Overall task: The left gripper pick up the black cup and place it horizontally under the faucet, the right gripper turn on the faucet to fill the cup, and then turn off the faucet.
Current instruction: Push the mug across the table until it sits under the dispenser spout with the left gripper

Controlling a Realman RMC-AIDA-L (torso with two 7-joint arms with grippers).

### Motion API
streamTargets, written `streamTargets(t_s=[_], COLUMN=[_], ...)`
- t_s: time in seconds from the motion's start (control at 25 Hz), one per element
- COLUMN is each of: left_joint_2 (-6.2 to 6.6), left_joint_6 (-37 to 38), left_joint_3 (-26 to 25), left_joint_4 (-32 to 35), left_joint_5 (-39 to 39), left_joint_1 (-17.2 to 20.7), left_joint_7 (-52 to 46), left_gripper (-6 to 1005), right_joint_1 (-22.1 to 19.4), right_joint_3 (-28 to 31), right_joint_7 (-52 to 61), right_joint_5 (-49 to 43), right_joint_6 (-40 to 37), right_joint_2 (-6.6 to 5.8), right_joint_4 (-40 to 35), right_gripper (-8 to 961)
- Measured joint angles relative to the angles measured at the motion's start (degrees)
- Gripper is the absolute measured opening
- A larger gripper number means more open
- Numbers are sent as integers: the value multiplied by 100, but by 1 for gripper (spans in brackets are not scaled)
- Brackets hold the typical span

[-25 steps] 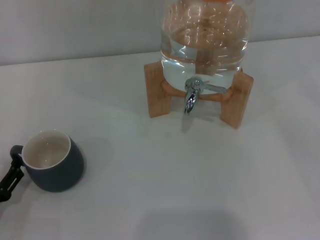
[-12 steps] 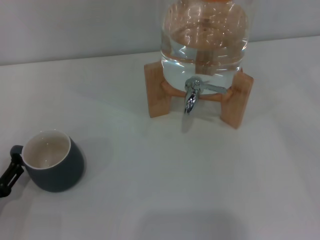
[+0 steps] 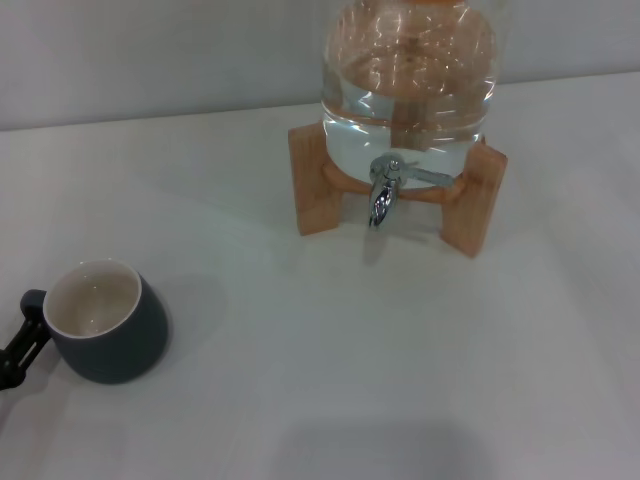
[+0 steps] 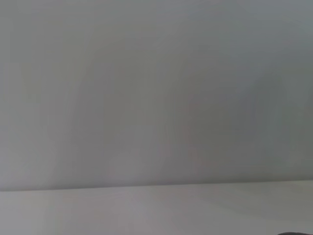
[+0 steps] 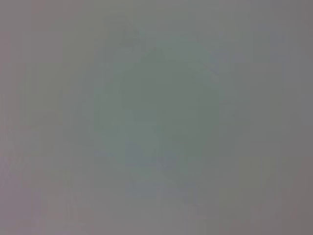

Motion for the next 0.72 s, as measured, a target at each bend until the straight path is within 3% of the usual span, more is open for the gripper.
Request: streamTargets(t_s=[0.64, 0.72], left_joint_2=[-1, 0], left_joint_6=[138, 139], left_joint_3=[-9, -8], left_joint_4=[-12, -13], left_joint_5=[1, 3], left_joint_1=[-73, -74], left_joint_7=[-111, -149], left_gripper=[892, 840], right_joint_1=[-11, -14], right_joint_3=[0, 0], right_joint_7=[0, 0], right_joint_5=[63, 70], right_joint_6=[-13, -12], right_joint_2=[2, 3], right_joint_4=[0, 0], right_gripper=[855, 855])
